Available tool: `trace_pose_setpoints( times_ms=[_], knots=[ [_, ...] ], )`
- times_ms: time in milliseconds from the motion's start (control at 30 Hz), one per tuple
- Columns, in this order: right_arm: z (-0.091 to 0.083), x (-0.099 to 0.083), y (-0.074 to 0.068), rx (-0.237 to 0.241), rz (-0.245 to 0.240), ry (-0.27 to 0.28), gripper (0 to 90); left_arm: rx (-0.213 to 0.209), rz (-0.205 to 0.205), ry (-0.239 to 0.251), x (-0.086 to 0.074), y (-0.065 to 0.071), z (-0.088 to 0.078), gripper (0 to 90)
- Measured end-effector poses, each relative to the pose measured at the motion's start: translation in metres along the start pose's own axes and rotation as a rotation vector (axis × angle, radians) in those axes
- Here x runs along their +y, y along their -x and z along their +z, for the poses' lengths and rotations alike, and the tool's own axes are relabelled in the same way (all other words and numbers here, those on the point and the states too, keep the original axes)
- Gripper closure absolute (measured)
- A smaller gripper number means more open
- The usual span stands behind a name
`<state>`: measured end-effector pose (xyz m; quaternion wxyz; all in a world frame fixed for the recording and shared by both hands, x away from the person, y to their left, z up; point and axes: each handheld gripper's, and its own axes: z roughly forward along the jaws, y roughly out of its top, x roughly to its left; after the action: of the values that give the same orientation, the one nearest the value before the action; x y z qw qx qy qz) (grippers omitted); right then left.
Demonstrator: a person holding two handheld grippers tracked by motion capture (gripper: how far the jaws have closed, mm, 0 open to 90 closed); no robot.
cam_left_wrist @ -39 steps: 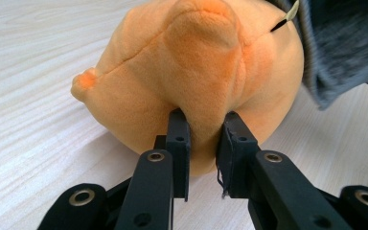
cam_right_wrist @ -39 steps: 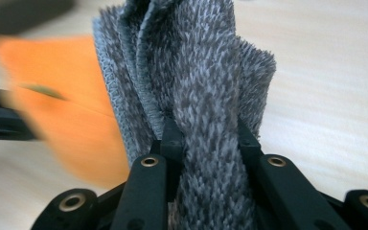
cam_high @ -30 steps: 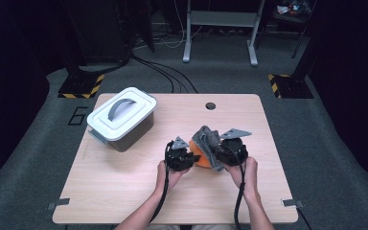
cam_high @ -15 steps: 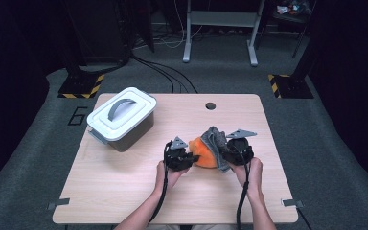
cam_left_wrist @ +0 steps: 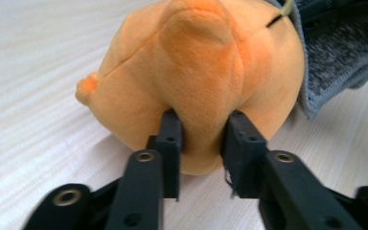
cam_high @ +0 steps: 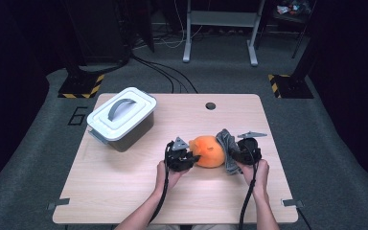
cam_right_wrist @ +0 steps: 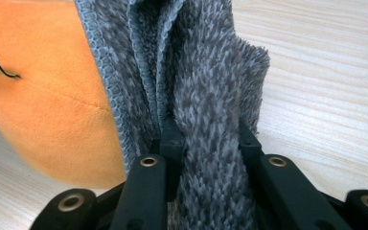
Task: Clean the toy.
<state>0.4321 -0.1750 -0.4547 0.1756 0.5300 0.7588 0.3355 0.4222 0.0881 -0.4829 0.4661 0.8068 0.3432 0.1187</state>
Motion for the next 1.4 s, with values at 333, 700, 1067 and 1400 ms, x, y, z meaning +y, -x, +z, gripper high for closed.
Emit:
trace_pose_setpoints(
  times_ms=[333, 700, 1067, 1400],
  knots=[
    [0.001, 0.002, 0.002, 0.004, 0.007, 0.0, 72.6, 0.149, 0.213, -0.013, -0.003, 0.019, 0.002, 36.7],
    [0.002, 0.003, 0.002, 0.002, 0.0, 0.0, 72.7, 0.136, 0.273, -0.016, -0.011, 0.018, 0.007, 44.1],
    [-0.01, 0.006, 0.001, 0.029, -0.001, 0.04, 72.8, 0.02, 0.101, -0.002, -0.005, 0.002, 0.0, 76.0],
    [-0.038, 0.027, -0.037, 0.09, -0.107, 0.094, 72.6, -0.055, -0.012, -0.002, 0.005, 0.0, -0.009, 77.5]
  ],
)
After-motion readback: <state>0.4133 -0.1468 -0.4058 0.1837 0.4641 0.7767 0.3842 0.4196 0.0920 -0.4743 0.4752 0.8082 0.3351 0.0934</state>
